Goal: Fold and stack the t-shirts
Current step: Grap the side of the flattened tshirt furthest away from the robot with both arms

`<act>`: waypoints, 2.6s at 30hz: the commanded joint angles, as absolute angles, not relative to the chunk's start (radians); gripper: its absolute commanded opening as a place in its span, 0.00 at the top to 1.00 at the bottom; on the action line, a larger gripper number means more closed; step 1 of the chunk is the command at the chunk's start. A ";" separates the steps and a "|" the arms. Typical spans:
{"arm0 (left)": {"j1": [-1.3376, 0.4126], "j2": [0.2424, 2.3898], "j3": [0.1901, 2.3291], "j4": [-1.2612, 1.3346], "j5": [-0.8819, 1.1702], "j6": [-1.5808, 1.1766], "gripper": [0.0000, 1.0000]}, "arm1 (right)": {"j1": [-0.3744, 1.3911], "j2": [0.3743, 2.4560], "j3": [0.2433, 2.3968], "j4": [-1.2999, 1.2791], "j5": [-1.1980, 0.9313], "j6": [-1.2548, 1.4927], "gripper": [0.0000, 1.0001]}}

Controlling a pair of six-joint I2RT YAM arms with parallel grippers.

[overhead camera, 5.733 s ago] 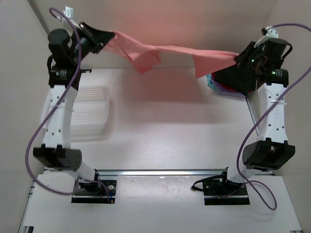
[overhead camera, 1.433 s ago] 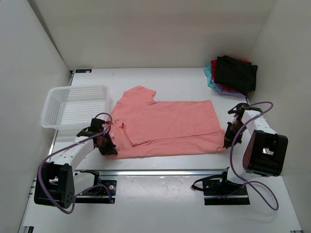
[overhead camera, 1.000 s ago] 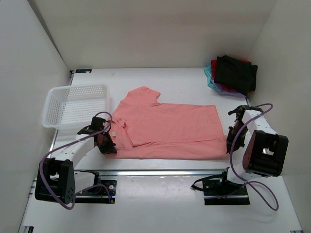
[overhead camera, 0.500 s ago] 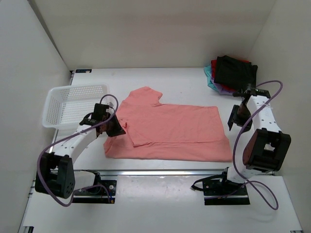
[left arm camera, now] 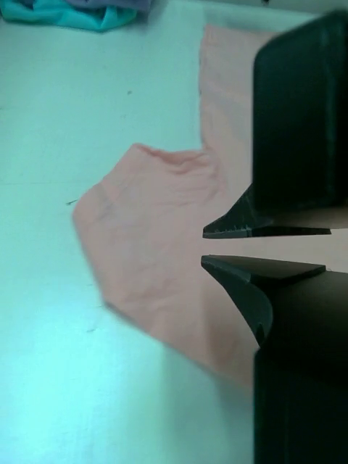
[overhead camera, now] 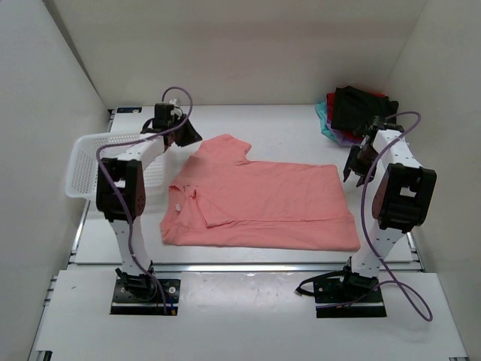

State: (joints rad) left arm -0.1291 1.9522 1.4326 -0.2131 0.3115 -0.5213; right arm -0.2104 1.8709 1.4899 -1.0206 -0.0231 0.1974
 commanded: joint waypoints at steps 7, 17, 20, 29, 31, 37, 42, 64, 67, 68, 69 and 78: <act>-0.150 2.187 1.747 -0.278 0.209 -0.431 0.62 | -0.236 1.878 1.520 -0.996 -0.045 0.186 0.57; -0.209 2.286 1.812 -0.356 0.117 -0.360 0.49 | -0.227 1.913 1.534 -0.989 -0.057 0.193 0.53; -0.218 2.301 1.813 -0.347 0.121 -0.380 0.54 | -0.221 1.947 1.540 -0.948 -0.075 0.198 0.51; -0.167 2.315 1.833 -0.359 0.232 -0.452 1.00 | -0.225 2.025 1.485 -0.729 -0.258 0.273 0.47; -0.170 2.298 1.809 -0.348 0.226 -0.457 1.00 | -0.239 2.014 1.451 -0.665 -0.334 0.323 0.47; -0.164 2.258 1.769 -0.337 0.230 -0.451 1.00 | -0.247 2.071 1.453 -0.591 -0.416 0.364 0.49; -0.143 2.223 1.729 -0.321 0.255 -0.466 1.00 | -0.262 2.114 1.489 -0.558 -0.442 0.360 0.53; -0.092 1.931 1.497 -0.222 0.363 -0.566 1.00 | -0.224 2.048 1.622 -0.614 -0.442 0.212 1.00; -0.107 1.968 1.511 -0.239 0.296 -0.552 0.81 | -0.221 2.026 1.586 -0.603 -0.446 0.206 1.00; -0.110 1.979 1.531 -0.239 0.257 -0.546 0.69 | -0.216 2.016 1.569 -0.601 -0.445 0.206 1.00; -0.123 1.996 1.542 -0.245 0.238 -0.535 0.62 | -0.215 2.000 1.566 -0.601 -0.445 0.198 1.00; -0.198 2.164 1.735 -0.366 0.028 -0.407 0.59 | -0.192 1.944 1.485 -0.577 -0.414 0.210 1.00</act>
State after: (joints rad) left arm -0.1780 2.1563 1.6588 -0.3107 0.1368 -0.4664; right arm -0.2028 1.9980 1.4906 -0.6121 -0.4366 0.2173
